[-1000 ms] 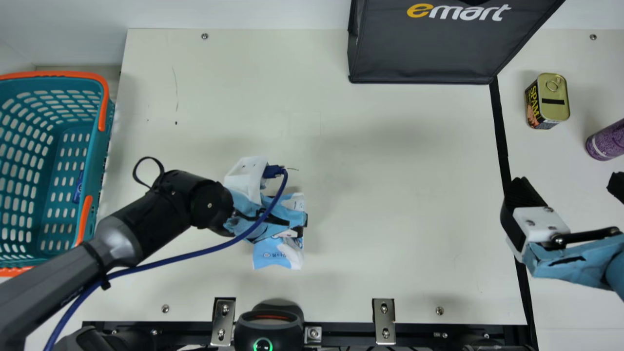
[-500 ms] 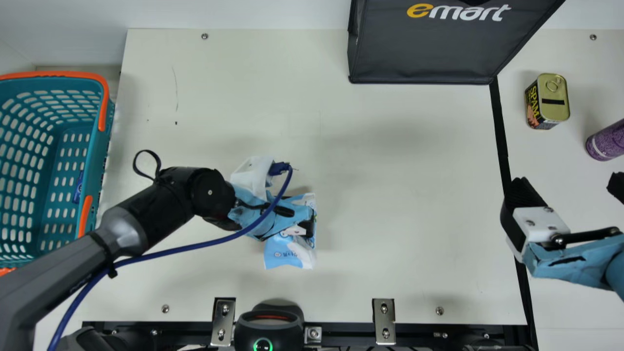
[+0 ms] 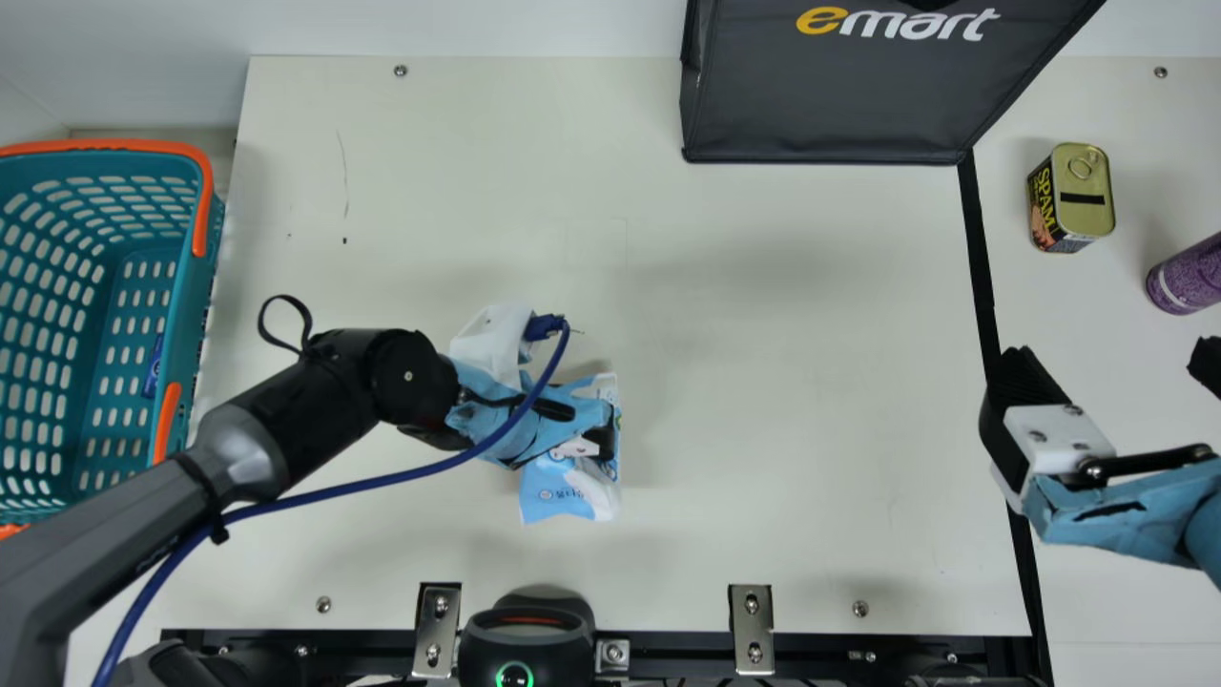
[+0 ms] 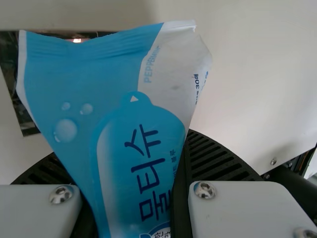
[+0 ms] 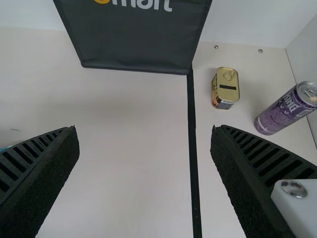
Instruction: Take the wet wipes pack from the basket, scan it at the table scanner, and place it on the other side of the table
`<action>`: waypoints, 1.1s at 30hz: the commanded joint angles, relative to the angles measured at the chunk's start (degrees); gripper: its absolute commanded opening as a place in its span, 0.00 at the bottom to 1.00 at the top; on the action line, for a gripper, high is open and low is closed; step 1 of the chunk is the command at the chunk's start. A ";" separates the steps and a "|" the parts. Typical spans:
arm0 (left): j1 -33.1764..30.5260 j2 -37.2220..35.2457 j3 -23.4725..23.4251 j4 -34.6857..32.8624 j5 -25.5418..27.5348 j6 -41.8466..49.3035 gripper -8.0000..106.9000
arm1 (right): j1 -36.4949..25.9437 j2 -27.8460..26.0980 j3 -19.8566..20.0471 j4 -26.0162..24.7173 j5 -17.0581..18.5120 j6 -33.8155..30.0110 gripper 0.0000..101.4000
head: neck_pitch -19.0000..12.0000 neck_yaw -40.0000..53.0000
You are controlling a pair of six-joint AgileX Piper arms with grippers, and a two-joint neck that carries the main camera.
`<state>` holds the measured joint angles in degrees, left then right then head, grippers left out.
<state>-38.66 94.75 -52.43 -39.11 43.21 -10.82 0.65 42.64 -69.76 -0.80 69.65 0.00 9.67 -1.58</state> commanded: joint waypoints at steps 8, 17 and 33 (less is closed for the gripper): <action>-0.49 1.63 -2.26 -0.22 -3.46 -0.24 0.00 | 0.00 0.00 0.00 0.00 -0.11 0.00 0.94 | -1.75 0.00; -2.98 6.47 -8.01 0.44 -8.13 -3.77 0.00 | 0.00 0.00 0.00 0.00 -0.11 0.00 0.94 | -1.75 0.00; -8.98 16.71 -20.66 8.65 -13.31 -17.43 0.09 | 0.00 0.00 0.00 0.00 -0.11 0.00 0.94 | -1.75 0.00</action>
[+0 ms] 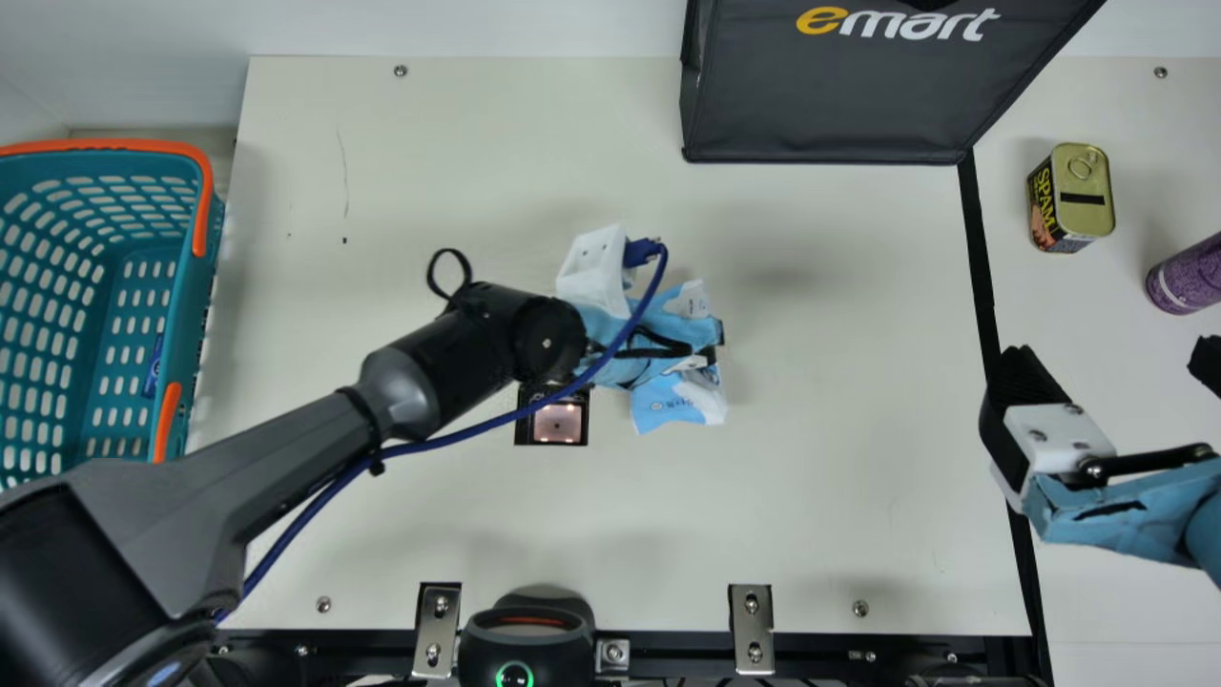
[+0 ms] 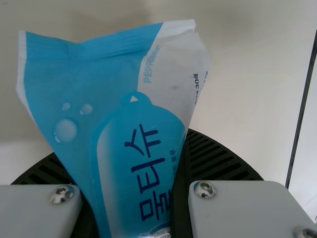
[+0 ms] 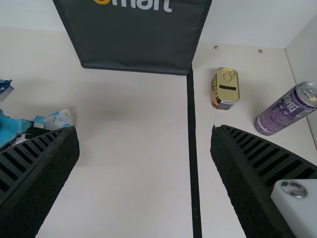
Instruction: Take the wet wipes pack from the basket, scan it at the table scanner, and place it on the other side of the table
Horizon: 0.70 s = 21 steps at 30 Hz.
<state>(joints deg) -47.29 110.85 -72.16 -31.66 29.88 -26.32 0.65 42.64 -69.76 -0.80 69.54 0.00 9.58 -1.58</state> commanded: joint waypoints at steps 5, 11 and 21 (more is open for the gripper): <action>-1.79 2.92 -4.11 5.49 0.36 -7.29 0.23 | 0.00 0.00 0.00 0.00 0.00 0.00 0.94 | -1.66 0.00; -3.14 4.08 -6.62 10.86 0.74 -13.19 0.41 | 0.00 0.00 0.00 0.00 0.00 0.00 0.94 | -1.66 0.00; -4.61 3.48 -7.86 17.25 1.76 -18.93 0.70 | 0.00 0.00 0.00 0.00 0.14 0.00 0.94 | -1.66 0.00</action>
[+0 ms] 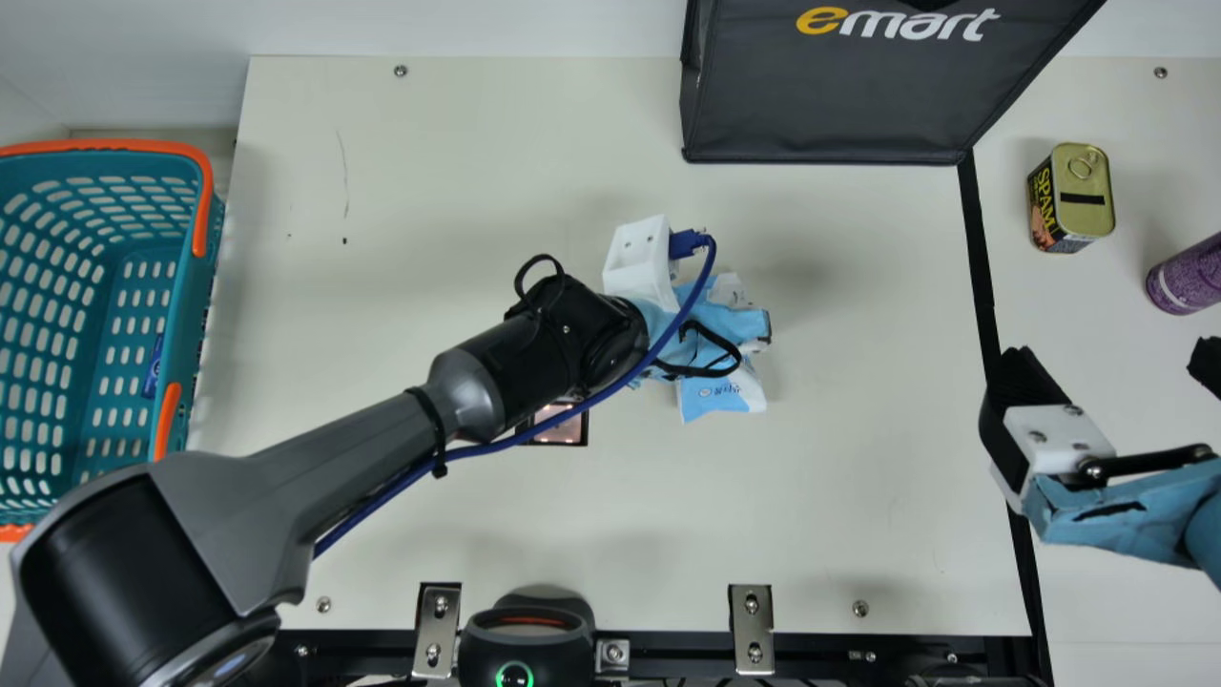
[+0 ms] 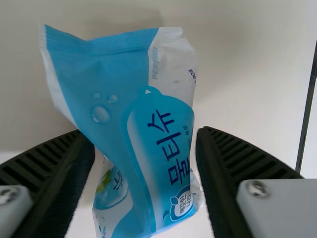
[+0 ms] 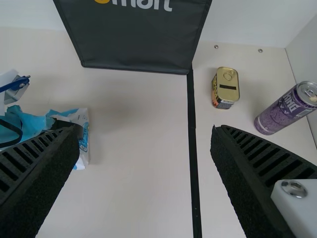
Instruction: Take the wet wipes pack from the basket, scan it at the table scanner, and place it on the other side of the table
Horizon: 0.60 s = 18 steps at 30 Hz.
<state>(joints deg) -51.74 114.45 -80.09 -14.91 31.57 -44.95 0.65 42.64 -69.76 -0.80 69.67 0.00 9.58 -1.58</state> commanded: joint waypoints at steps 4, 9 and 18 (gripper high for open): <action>-0.30 -1.80 1.04 2.46 0.22 -1.25 0.81 | 0.00 0.00 0.00 0.00 0.00 0.00 0.94 | -1.66 0.00; 0.31 -5.77 4.38 3.53 -1.04 -0.69 0.85 | 0.00 0.00 0.00 0.00 0.00 0.00 0.94 | -1.66 0.00; 4.15 -17.22 15.26 3.11 -4.71 4.51 0.85 | 0.00 0.00 0.00 0.00 0.00 0.00 0.94 | -1.66 0.00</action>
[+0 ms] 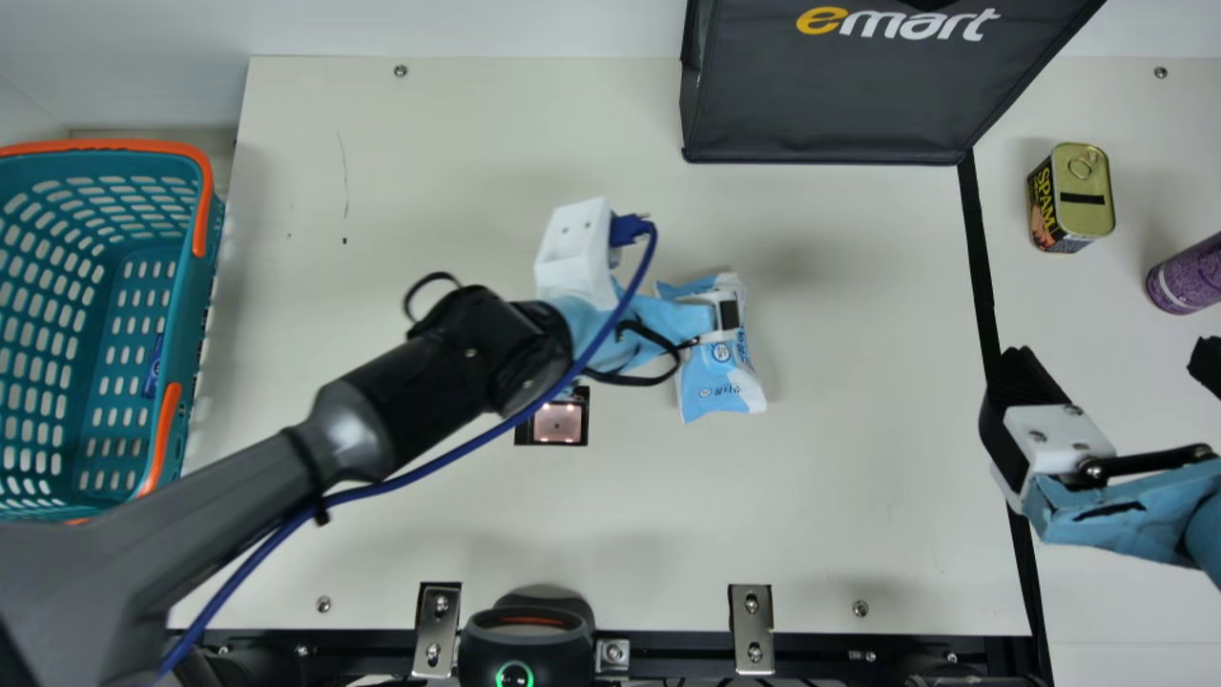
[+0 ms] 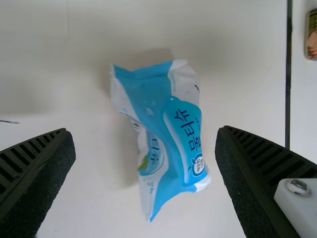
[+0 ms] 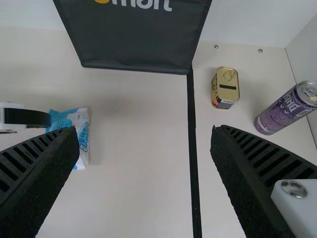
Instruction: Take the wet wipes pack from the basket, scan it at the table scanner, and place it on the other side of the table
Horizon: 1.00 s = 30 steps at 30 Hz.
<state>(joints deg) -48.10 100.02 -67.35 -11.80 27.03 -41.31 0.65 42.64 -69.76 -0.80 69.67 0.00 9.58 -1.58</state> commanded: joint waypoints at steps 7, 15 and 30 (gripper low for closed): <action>4.63 -13.21 11.33 0.04 -0.33 6.35 0.85 | 0.00 0.00 0.00 0.00 0.00 0.00 0.94 | -1.66 0.00; 10.40 -25.13 19.02 0.11 2.48 12.52 0.85 | 0.00 0.00 0.00 0.00 0.00 0.00 0.94 | -1.66 0.00; 23.27 -44.59 24.53 2.79 15.54 21.00 0.85 | 0.00 0.00 0.00 0.00 0.00 0.00 0.94 | -1.66 0.00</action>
<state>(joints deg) -26.10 57.81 -42.82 -9.22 40.84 -20.82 0.65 42.64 -69.76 -0.80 69.67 0.00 9.58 -1.58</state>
